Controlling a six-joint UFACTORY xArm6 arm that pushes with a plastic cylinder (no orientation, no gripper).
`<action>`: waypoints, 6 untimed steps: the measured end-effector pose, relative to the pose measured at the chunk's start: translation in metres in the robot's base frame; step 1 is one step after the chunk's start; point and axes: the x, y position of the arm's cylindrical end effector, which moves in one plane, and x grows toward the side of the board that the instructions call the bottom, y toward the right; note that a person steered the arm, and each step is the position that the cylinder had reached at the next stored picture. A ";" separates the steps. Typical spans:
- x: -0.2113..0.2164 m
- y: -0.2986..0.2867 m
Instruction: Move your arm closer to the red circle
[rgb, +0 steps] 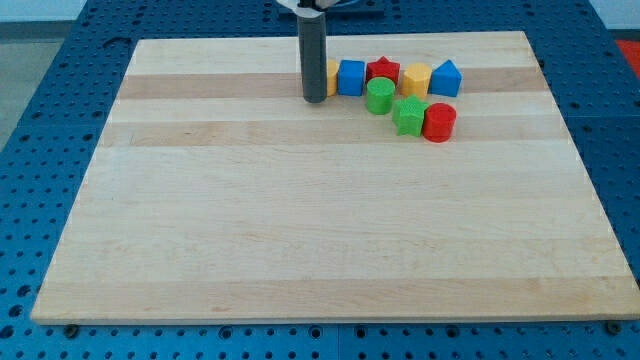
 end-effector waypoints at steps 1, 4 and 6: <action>0.050 -0.003; 0.140 0.135; 0.102 0.274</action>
